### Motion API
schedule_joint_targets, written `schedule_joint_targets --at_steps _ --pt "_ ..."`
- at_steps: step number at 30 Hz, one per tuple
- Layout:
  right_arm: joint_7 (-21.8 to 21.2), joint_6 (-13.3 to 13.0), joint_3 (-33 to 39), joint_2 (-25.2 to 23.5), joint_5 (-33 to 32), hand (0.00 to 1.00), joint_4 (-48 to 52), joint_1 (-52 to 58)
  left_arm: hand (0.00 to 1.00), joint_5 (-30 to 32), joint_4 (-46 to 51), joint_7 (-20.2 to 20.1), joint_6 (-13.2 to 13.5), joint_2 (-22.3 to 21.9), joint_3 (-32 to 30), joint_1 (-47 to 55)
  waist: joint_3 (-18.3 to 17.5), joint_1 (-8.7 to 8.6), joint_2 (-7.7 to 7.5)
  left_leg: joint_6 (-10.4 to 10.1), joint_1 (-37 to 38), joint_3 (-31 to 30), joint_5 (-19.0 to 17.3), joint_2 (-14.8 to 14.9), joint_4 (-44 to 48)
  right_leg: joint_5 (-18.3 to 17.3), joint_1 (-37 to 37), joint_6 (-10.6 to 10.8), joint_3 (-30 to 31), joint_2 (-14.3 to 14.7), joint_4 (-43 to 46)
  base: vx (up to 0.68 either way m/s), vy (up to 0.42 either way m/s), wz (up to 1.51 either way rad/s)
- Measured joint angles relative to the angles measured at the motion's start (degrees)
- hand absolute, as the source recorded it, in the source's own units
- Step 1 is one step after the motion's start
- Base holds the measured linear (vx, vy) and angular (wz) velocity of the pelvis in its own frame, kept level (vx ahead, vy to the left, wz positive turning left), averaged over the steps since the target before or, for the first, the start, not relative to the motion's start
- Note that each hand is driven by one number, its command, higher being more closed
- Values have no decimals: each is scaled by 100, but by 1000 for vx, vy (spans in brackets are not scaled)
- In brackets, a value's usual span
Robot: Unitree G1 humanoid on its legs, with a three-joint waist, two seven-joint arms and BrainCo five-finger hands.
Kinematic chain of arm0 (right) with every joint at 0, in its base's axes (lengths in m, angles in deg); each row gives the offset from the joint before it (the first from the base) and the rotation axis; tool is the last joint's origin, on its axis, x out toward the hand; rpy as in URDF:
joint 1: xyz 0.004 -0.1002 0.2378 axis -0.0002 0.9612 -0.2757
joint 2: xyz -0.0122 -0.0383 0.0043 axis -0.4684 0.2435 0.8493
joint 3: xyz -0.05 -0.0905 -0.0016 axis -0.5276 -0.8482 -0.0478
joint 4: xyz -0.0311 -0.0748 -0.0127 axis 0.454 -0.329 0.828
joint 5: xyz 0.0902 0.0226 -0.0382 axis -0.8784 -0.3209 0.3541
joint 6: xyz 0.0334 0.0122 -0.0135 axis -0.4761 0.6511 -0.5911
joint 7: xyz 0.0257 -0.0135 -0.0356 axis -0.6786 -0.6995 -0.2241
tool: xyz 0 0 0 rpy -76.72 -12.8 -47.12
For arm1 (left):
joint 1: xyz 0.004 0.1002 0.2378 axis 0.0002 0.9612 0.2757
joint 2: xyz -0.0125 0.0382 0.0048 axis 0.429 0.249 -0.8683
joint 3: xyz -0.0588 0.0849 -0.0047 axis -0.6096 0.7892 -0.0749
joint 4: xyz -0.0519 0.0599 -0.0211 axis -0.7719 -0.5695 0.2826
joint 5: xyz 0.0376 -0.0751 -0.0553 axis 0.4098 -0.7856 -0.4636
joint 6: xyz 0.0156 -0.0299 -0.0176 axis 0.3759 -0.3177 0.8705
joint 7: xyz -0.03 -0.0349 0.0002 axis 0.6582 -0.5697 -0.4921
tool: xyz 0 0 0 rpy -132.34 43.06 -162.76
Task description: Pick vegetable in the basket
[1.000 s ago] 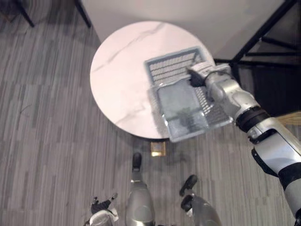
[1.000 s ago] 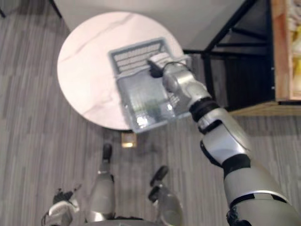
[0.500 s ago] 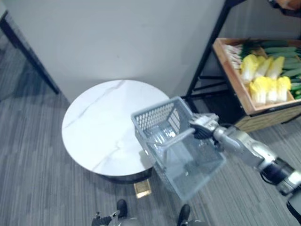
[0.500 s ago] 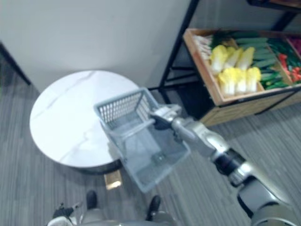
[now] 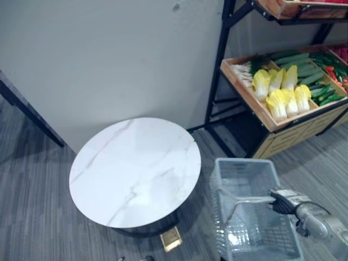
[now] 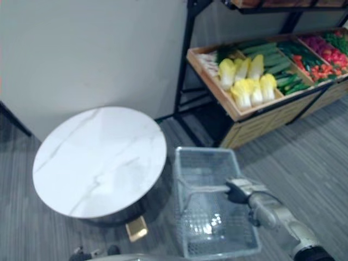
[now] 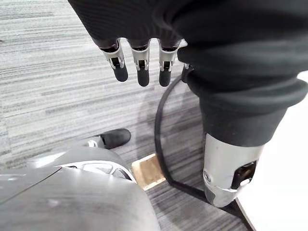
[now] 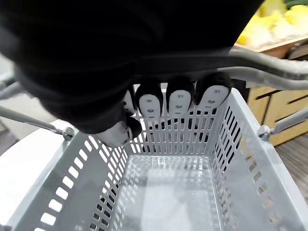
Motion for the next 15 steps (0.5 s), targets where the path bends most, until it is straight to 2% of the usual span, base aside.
schedule_joint_targets --at_steps 6,9,11,12,13,14,15 --pt "357 197 487 -364 450 100 -756 187 0 1 31 10 11 -44 46 160 -20 -8 46 50 193 46 -114 -84 39 -19 185 47 69 -85 25 18 16 -4" --pt "444 234 849 -534 466 100 -772 458 0 2 31 11 9 -55 56 195 22 -32 -7 66 249 21 -143 -124 66 -133 183 77 50 -157 175 29 20 8" --pt "529 309 1039 -692 466 100 -770 561 0 5 32 11 7 -47 61 196 123 -74 -55 84 227 1 -409 -123 538 -345 173 140 73 -287 577 36 39 7" --pt "542 328 1154 -770 466 100 -758 590 0 18 32 9 4 -47 118 236 173 -137 -101 78 148 2 -656 -118 976 -488 105 181 133 -395 832 -33 81 -15" --pt "557 328 1282 -797 463 100 -709 660 0 15 41 14 16 -47 198 236 184 -160 -95 140 -100 13 -948 -59 1609 -519 2 204 200 -473 949 -40 73 -25" --pt "563 330 1343 -812 464 100 -699 674 0 17 76 25 13 -22 233 213 199 -158 -71 166 -297 23 -1141 15 1980 -499 -81 239 251 -467 966 -51 103 -50" --pt "571 383 1389 -840 482 100 -684 667 0 19 113 22 20 36 281 186 228 -165 -30 232 -657 110 -1503 188 2669 -423 -264 327 371 -422 966 -72 118 -68"
